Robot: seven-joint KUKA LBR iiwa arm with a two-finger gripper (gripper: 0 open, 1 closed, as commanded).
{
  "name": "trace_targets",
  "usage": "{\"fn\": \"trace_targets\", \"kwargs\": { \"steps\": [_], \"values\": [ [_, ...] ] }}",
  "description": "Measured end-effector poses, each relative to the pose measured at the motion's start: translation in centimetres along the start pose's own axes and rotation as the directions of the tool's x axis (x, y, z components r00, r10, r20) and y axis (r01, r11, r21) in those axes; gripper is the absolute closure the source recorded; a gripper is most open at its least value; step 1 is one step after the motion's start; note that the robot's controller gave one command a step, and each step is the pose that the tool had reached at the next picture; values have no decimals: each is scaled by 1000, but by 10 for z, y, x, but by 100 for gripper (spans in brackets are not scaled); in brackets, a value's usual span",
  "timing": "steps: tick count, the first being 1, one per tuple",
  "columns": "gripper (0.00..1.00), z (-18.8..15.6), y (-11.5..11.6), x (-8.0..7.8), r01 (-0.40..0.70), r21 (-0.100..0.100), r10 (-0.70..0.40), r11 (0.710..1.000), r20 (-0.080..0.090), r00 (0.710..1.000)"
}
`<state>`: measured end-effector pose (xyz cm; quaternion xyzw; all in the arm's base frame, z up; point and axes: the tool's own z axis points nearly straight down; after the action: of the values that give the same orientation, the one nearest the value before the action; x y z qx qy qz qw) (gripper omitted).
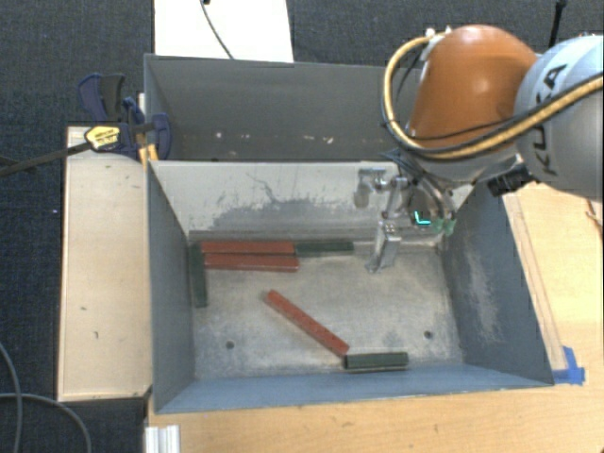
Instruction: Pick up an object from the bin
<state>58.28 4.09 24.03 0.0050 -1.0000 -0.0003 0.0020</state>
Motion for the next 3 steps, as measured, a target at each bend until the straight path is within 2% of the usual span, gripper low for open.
{"fn": "trace_targets", "kwargs": {
  "steps": [1,2,3],
  "values": [
    [0,173,91,22,-9,-1,9,1000,-1,1000],
    [0,139,51,91,-89,1,89,996,0,996],
    [0,141,64,100,-347,0,347,938,0,938]
  ]
}}
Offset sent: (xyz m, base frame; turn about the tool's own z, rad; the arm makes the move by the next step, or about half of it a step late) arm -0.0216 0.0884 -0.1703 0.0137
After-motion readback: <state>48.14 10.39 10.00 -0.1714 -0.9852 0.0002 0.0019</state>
